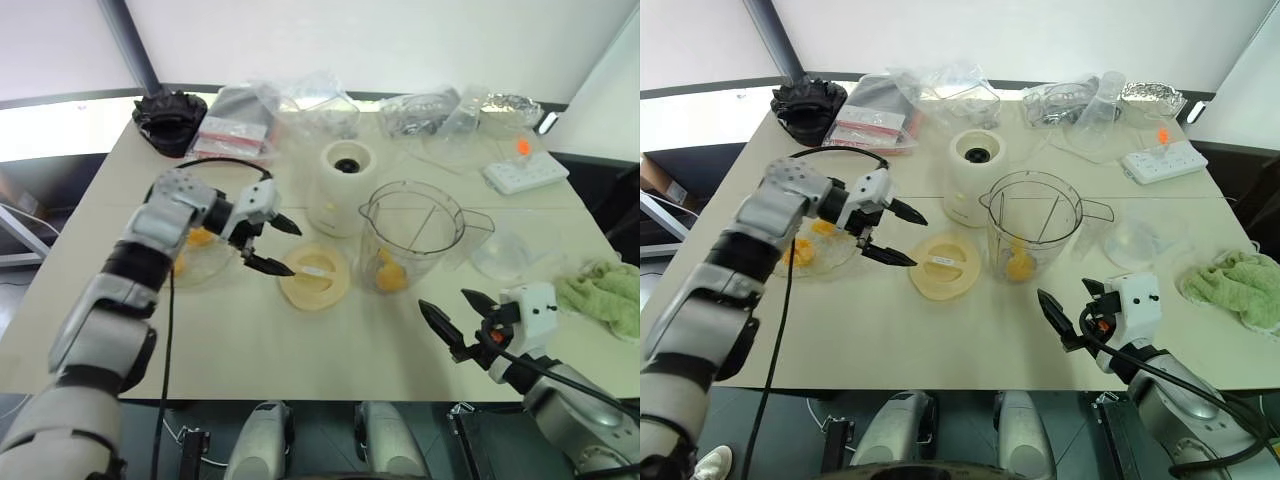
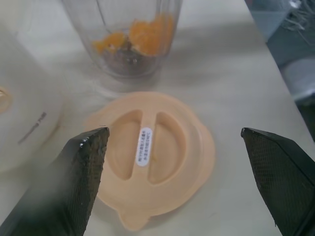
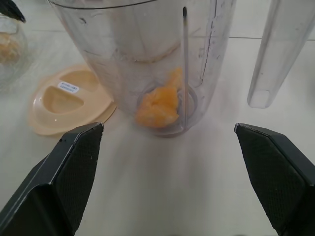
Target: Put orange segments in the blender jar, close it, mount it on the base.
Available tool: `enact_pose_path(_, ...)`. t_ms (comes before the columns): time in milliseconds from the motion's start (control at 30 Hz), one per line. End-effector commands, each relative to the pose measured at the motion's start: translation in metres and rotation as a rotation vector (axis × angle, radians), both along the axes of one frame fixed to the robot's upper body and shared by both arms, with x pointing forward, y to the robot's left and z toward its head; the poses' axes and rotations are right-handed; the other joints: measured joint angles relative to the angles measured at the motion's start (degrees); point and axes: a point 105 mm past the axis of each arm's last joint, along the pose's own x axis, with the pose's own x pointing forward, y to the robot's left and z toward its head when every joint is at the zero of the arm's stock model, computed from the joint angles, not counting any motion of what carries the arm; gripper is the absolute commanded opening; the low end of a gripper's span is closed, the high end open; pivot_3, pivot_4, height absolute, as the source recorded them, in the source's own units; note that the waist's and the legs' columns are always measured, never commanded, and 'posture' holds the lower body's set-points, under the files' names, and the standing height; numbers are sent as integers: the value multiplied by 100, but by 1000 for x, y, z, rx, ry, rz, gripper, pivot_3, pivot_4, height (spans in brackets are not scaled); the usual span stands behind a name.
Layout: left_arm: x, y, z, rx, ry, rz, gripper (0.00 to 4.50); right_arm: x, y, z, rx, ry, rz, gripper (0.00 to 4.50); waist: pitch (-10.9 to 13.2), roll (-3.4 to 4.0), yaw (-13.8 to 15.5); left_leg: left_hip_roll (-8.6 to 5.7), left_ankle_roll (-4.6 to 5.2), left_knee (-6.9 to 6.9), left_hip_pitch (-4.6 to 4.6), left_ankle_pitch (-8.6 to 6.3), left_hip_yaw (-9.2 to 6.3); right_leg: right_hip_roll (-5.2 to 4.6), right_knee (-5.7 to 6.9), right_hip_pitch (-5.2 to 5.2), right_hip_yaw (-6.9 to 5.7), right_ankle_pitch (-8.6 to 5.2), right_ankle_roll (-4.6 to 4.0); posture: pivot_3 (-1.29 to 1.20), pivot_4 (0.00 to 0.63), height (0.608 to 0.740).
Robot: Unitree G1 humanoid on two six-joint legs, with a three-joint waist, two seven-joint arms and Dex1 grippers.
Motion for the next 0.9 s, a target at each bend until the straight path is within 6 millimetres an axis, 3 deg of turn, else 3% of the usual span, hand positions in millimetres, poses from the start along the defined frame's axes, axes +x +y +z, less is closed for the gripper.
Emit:
enact_pose_path(33, 9, -8, -14, 96, -38, -46, 4500, -1, -1, 15, -7, -79, -40, 4457, 0, -3, 33, -1, 0, 0, -1, 0, 2, 2, 0, -1, -1, 0, 1, 0, 150, 740)
enact_pose_path(67, 9, -10, -16, 104, -38, -53, 4500, -1, -1, 15, -7, -83, -46, 4457, 1, -4, 38, -2, 0, 0, -1, 0, 5, 2, 0, -2, -1, 0, 1, 0, 150, 740)
enact_pose_path(167, 15, -17, -22, 130, -58, -42, 3597, -3, 2, 16, -10, -85, -58, 4500, 3, -8, 43, 3, 1, -3, -4, -1, 4, 6, 3, -7, -2, 0, 3, 0, 150, 740)
enact_pose_path(267, 22, -22, -27, 171, -108, -20, 2059, -5, 1, 16, -10, -89, -85, 4500, 4, -9, 67, 4, 1, -3, -6, -1, 0, 8, 5, -7, -12, 1, 4, 0, 150, 740)
enact_pose_path(767, 27, -50, -50, 241, -161, 18, 2059, -7, 4, 15, -18, -88, -107, 4500, 1, -14, 66, 6, 1, -1, -6, 0, -3, 5, 7, -4, -12, 2, 6, 0, 150, 740)
enact_pose_path(900, 28, -51, -65, 320, -196, 24, 2059, -7, 2, 17, -19, -97, -124, 4500, 1, -15, 66, 5, 1, -1, -5, 0, -3, 6, 9, -4, -13, 2, 7, 0, 150, 740)
